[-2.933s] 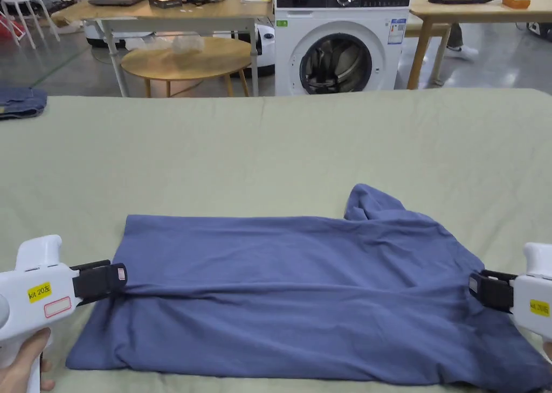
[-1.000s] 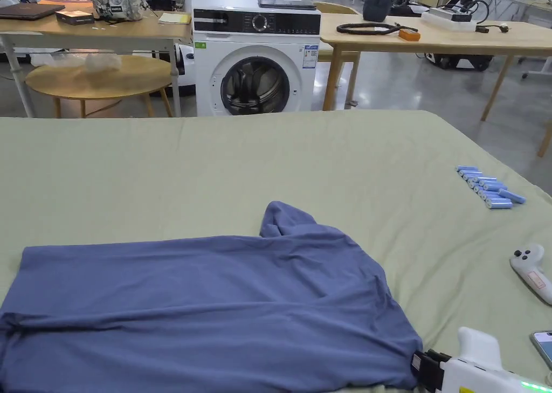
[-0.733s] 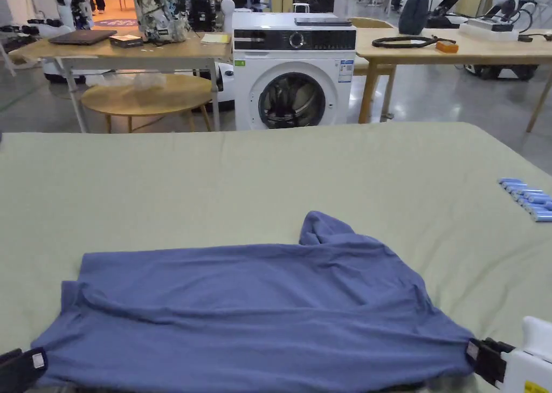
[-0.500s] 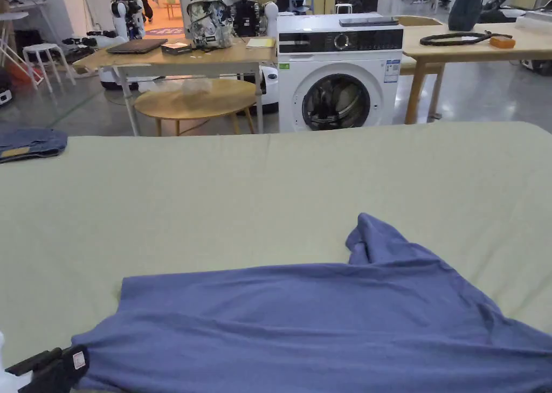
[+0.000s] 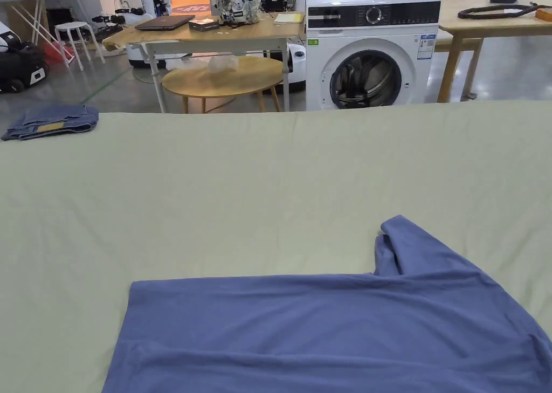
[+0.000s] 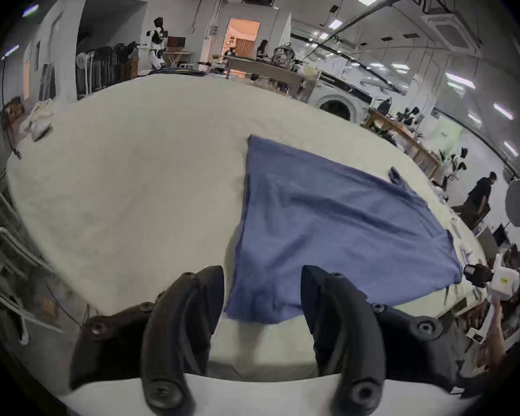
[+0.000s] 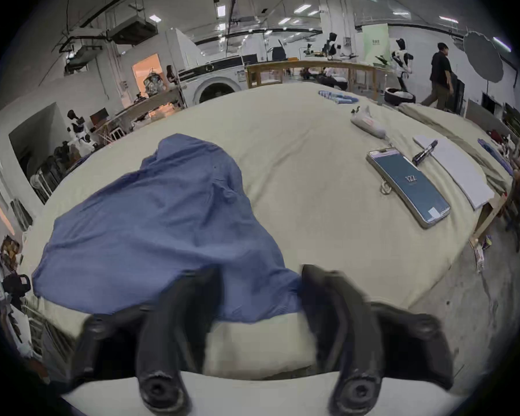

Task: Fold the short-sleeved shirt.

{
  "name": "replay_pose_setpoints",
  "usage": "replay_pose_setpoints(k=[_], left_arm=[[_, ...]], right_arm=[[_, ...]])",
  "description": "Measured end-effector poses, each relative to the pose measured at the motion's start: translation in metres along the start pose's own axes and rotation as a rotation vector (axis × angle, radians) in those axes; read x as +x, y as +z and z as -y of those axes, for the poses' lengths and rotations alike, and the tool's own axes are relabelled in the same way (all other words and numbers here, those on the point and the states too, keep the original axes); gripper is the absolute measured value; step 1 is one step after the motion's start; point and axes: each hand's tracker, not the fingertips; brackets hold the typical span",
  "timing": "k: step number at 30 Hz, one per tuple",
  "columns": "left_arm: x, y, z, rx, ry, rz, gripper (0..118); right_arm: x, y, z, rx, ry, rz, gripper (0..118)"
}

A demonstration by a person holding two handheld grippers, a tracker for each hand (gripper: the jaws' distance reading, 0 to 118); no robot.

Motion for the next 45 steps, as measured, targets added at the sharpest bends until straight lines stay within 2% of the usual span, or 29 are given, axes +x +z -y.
replay_pose_setpoints(k=[3, 8, 11, 13, 14, 15, 16, 17, 19, 21, 23, 25, 27, 29, 30, 31, 32, 33, 34, 40, 42, 45], left_arm=[[0.020, 0.022, -0.016, 0.110, -0.073, 0.007, 54], [0.072, 0.072, -0.049, 0.401, -0.246, 0.049, 54], [0.094, 0.093, -0.062, 0.510, -0.204, 0.133, 54], [0.102, 0.098, -0.072, 0.499, -0.146, 0.252, 54], [0.105, 0.100, -0.074, 0.498, -0.142, 0.268, 51], [0.112, 0.104, -0.074, 0.529, -0.171, 0.238, 50], [0.124, 0.110, -0.075, 0.611, -0.233, 0.138, 49], [0.132, 0.114, -0.072, 0.683, -0.268, 0.051, 50], [0.141, 0.114, -0.070, 0.739, -0.248, -0.050, 50], [0.143, 0.107, -0.073, 0.694, -0.192, -0.073, 50], [0.140, 0.103, -0.074, 0.669, -0.200, -0.034, 50], [0.139, 0.107, -0.070, 0.705, -0.188, -0.006, 50], [0.141, 0.111, -0.070, 0.713, -0.196, -0.013, 50], [0.142, 0.113, -0.071, 0.708, -0.227, -0.035, 50], [0.141, 0.115, -0.070, 0.712, -0.233, -0.035, 50], [0.141, 0.117, -0.069, 0.709, -0.237, -0.031, 48], [0.139, 0.116, -0.070, 0.696, -0.244, -0.024, 30], [0.139, 0.115, -0.069, 0.686, -0.248, -0.023, 3], [0.139, 0.114, -0.068, 0.679, -0.252, -0.032, 0], [0.135, 0.117, -0.069, 0.617, -0.254, -0.017, 0], [0.130, 0.118, -0.072, 0.586, -0.248, -0.003, 0], [0.117, 0.100, -0.083, 0.484, -0.197, 0.062, 0]], right_arm=[[-0.016, 0.020, -0.016, 0.082, 0.033, -0.065, 62], [-0.053, 0.048, -0.044, 0.226, 0.173, -0.093, 62], [-0.084, 0.072, -0.056, 0.346, 0.224, -0.129, 61], [-0.101, 0.083, -0.063, 0.406, 0.230, -0.111, 62], [-0.108, 0.086, -0.066, 0.405, 0.225, -0.093, 62], [-0.112, 0.088, -0.067, 0.455, 0.200, -0.048, 62], [-0.117, 0.090, -0.067, 0.501, 0.159, 0.003, 62], [-0.119, 0.091, -0.071, 0.496, 0.158, 0.010, 62], [-0.123, 0.088, -0.073, 0.520, 0.215, -0.029, 62], [-0.131, 0.087, -0.073, 0.538, 0.251, -0.014, 62], [-0.139, 0.084, -0.070, 0.537, 0.287, 0.005, 62], [-0.142, 0.084, -0.068, 0.524, 0.302, -0.027, 62], [-0.143, 0.084, -0.065, 0.523, 0.286, -0.099, 62], [-0.143, 0.083, -0.063, 0.514, 0.273, -0.123, 61], [-0.144, 0.082, -0.063, 0.501, 0.269, -0.127, 59], [-0.145, 0.083, -0.063, 0.500, 0.268, -0.133, 48], [-0.145, 0.083, -0.060, 0.502, 0.273, -0.132, 17], [-0.147, 0.082, -0.059, 0.506, 0.290, -0.112, 0], [-0.148, 0.081, -0.058, 0.508, 0.310, -0.068, 0], [-0.151, 0.079, -0.052, 0.468, 0.337, -0.117, 0], [-0.149, 0.075, -0.051, 0.450, 0.328, -0.131, 0], [-0.145, 0.069, -0.051, 0.411, 0.267, -0.222, 0]])
